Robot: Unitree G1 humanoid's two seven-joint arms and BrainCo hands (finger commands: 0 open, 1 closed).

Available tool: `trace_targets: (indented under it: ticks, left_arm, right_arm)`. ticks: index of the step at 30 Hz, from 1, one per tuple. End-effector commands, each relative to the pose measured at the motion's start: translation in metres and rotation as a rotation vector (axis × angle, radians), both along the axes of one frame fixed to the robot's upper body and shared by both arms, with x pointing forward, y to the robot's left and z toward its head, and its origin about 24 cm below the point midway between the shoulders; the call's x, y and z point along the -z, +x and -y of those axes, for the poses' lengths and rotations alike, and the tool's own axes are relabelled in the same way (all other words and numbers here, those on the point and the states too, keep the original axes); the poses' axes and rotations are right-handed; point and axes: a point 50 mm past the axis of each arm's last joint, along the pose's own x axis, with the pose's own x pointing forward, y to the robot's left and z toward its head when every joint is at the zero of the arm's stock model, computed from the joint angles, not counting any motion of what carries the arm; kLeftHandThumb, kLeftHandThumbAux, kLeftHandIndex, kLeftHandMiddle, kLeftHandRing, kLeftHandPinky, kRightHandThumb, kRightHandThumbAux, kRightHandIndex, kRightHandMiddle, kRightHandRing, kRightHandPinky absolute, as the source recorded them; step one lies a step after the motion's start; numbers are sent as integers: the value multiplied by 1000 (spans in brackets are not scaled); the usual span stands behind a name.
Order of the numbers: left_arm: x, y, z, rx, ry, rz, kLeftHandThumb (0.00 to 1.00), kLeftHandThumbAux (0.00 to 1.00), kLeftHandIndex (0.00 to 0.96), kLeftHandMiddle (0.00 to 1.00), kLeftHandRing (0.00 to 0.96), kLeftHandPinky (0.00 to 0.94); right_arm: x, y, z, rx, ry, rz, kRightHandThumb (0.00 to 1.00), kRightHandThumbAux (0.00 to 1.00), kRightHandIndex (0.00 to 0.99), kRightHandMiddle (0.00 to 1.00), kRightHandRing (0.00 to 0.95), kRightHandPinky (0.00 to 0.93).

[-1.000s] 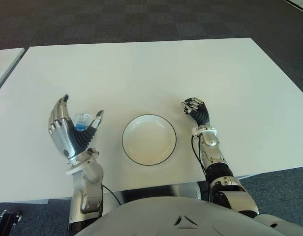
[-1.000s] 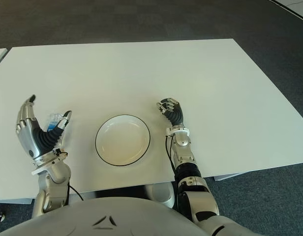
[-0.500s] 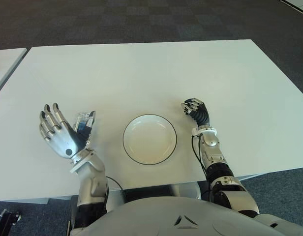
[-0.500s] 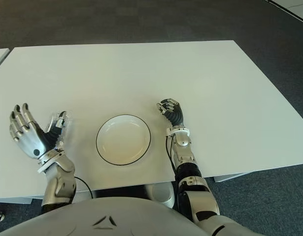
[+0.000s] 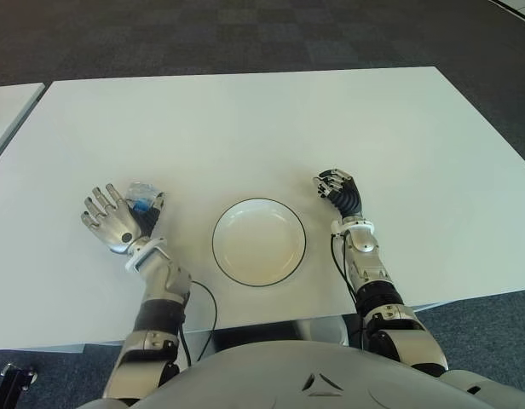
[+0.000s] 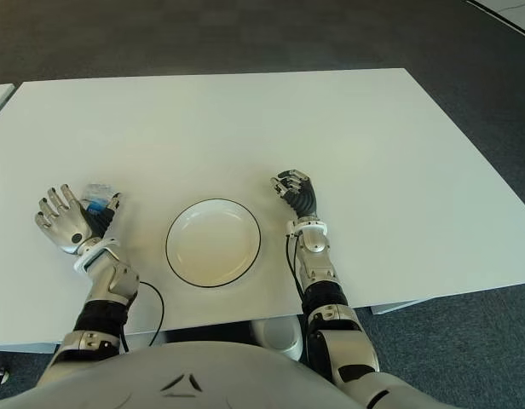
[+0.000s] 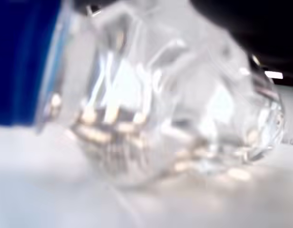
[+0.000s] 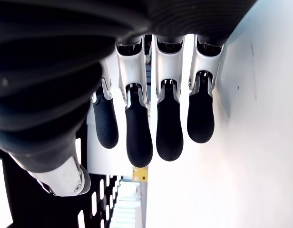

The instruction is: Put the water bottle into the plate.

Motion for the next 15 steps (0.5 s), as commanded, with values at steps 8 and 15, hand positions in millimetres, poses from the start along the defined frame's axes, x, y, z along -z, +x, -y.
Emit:
trace_targets:
  ticks: [8,15]
  left_arm:
    - [-7,-23,41,52,-59,-126,462,258,0,0,0,0]
    - [0,-19,34,97,-100,-281,448,233,0,0,0,0]
  right_arm:
    - [28,-20,2,9,3,-147,708,728,431,612,603,597]
    - [28,-19,3,11,9,-152,708,728,432,612,602,594]
